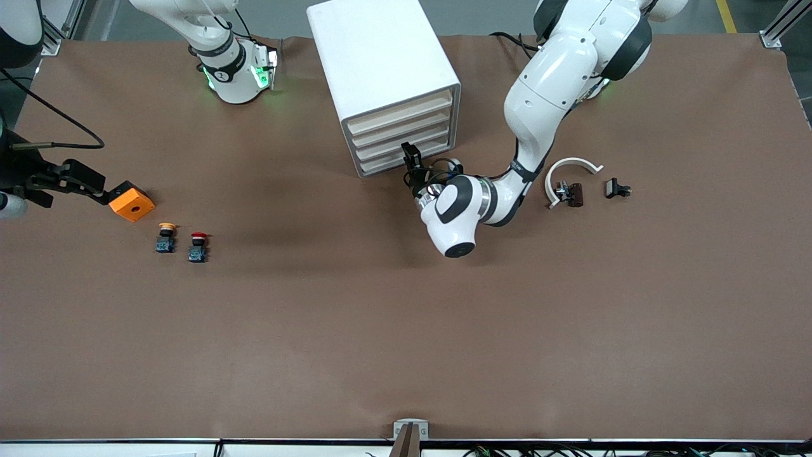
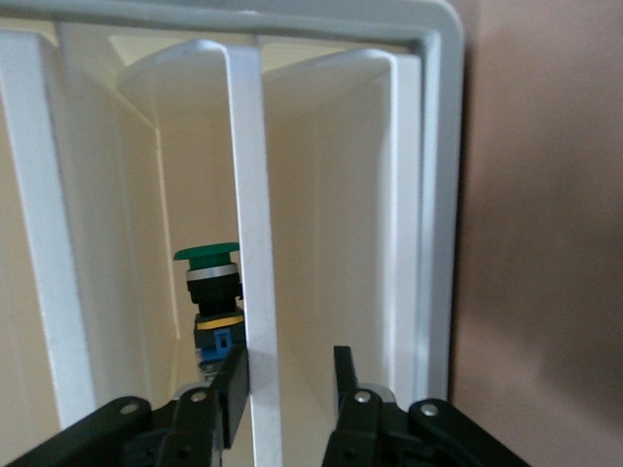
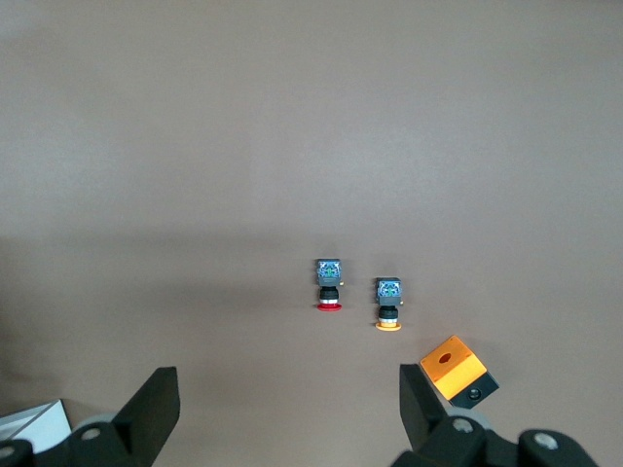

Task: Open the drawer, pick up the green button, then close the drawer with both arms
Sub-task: 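Pull the drawer open with the left gripper while the right gripper approaches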

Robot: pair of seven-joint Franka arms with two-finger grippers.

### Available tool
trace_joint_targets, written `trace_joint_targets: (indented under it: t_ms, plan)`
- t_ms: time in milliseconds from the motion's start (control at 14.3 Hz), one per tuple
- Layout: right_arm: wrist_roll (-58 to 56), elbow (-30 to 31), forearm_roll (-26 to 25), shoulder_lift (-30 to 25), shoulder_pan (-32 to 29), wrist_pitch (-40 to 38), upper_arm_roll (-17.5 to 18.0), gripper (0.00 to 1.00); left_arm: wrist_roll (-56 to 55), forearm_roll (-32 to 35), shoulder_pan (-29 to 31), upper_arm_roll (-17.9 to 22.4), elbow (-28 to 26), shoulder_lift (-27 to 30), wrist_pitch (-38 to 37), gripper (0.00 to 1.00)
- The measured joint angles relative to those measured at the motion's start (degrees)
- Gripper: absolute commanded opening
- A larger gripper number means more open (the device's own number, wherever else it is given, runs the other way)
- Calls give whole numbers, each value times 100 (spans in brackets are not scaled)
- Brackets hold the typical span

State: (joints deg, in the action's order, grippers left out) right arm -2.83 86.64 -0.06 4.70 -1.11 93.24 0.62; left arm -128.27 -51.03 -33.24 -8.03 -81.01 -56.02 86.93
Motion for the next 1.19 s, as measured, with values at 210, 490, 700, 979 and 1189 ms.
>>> trace_joint_targets:
  t_ms: [210, 490, 700, 979, 1189]
  plan:
    - [0, -62, 0, -1, 10, 21, 0, 100, -55, 0, -22, 0, 0, -3, -1, 40]
    - [-1, -125, -3, -1, 217, 21, 9, 100, -115, 0, -44, 0, 0, -3, -5, 40]
    - [8, -125, -11, 10, 443, 20, 11, 100, -201, 0, -118, 0, 0, -4, -12, 20]
    - [2, -122, -13, 97, 511, 55, 10, 100, -239, -14, -169, -5, 28, -4, -108, 0]
    - [25, -121, -28, 198, 718, 189, 14, 100, -239, -14, -168, 5, 31, -4, -106, 0]
